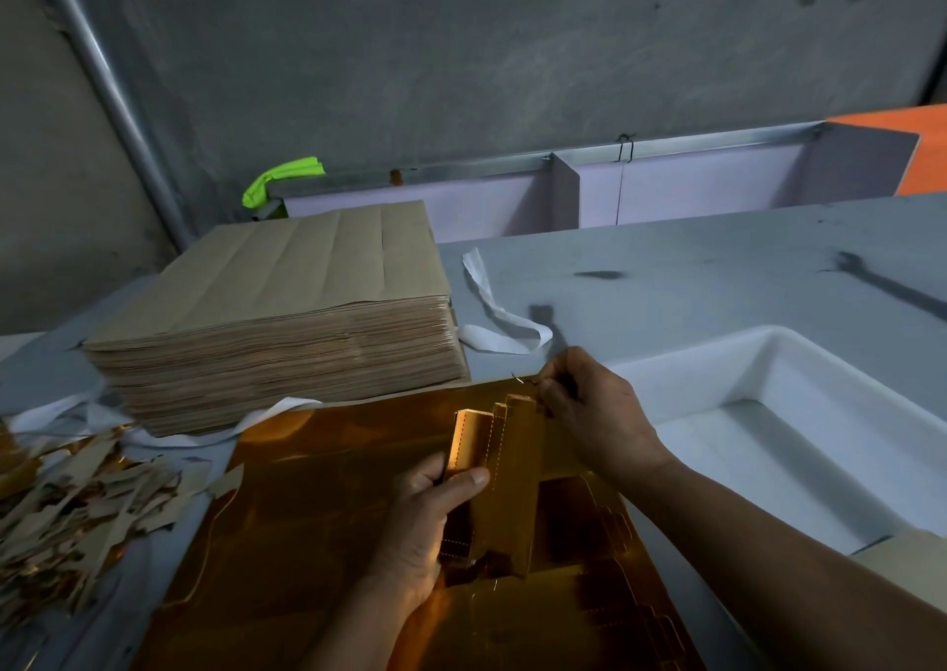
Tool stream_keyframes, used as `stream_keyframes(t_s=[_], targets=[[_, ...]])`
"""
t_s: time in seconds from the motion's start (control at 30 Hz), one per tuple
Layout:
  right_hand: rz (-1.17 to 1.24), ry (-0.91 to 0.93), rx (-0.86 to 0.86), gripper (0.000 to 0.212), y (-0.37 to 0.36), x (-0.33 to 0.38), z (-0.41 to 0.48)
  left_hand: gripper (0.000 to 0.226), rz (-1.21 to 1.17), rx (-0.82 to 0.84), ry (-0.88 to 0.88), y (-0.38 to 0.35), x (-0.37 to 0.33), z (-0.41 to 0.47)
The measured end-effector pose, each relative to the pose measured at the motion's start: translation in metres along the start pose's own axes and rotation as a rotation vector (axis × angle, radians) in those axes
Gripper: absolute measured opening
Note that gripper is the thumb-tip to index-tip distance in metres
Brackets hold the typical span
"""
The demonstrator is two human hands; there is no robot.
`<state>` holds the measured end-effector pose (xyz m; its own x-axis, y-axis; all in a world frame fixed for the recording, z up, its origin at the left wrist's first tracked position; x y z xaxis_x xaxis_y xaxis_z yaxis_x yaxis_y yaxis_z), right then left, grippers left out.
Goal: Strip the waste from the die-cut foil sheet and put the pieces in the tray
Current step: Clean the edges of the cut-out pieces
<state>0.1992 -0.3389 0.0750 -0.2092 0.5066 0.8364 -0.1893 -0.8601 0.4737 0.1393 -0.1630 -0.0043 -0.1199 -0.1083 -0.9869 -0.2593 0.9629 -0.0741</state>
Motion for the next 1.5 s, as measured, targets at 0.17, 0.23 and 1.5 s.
stream_keyframes(t_s=[0.17, 0.23, 1.5], targets=[[0.012, -0.017, 0.002, 0.011, 0.0, 0.0, -0.001, 0.019, -0.022, -0.011, 0.025, 0.002, 0.003, 0.0], [0.017, -0.026, 0.002, 0.013, -0.001, -0.001, -0.001, 0.02, -0.023, -0.011, 0.024, 0.002, 0.003, 0.0], [-0.237, 0.03, 0.179, 0.023, -0.013, -0.002, -0.003, 0.044, -0.2, -0.108, 0.141, 0.016, 0.019, 0.012]])
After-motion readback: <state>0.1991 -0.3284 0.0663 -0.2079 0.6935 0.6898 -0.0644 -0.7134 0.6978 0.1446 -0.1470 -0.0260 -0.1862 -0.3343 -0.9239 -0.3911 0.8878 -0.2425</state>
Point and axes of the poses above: each hand's wrist, its own z-axis towards the middle knuckle, its own y-axis out of the back of the hand, x = y × z, the point moved 6 cm from there along z, towards the middle knuckle, and after that the axes turned 9 degrees about -x, right-handed, at the moved point
